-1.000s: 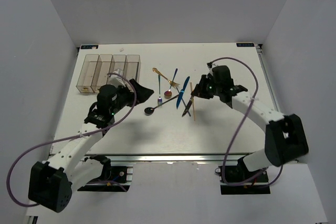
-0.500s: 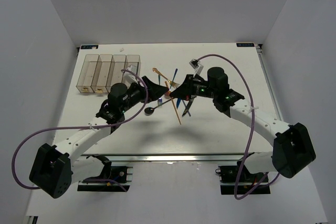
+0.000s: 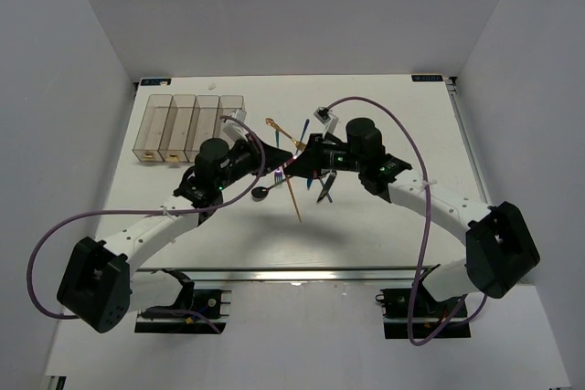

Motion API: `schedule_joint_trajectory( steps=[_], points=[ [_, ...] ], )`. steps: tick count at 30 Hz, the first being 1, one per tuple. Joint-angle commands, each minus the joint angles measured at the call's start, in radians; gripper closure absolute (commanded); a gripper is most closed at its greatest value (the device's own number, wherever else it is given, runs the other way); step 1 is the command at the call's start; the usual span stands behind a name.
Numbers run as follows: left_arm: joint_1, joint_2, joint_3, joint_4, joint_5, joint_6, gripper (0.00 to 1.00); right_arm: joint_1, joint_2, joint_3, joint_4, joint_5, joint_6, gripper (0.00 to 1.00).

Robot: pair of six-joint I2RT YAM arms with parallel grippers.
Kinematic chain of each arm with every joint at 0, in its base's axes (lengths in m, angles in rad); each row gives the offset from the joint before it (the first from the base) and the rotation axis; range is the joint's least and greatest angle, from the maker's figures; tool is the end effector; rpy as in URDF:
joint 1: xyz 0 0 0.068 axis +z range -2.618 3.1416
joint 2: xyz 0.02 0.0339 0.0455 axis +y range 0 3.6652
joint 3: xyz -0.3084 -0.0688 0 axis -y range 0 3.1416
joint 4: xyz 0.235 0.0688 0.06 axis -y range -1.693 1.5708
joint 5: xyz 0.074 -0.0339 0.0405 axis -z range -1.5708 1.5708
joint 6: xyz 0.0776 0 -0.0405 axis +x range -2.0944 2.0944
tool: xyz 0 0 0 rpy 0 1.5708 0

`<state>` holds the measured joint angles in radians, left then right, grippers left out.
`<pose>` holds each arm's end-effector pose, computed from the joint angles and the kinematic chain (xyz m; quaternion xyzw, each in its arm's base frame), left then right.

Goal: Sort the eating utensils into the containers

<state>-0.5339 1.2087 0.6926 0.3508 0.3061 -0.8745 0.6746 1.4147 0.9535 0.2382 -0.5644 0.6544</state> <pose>0.2384 -0.1681 0.3138 -0.0307 0.7599 -0.5022 0.4115 0.2437 0.2481 0.3364 -0.1813 0.7487 0.5409 0.3376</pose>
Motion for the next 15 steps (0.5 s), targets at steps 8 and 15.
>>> schedule_joint_trajectory(
  steps=[8,15],
  points=[
    [0.008,0.118,0.520,-0.708,-0.720,0.509,1.00,-0.142,-0.129,-0.051,-0.140,0.228,-0.015,0.11],
    [0.181,0.507,0.967,-0.846,-0.813,0.788,1.00,-0.221,-0.212,-0.107,-0.221,0.262,-0.067,0.11]
  ],
)
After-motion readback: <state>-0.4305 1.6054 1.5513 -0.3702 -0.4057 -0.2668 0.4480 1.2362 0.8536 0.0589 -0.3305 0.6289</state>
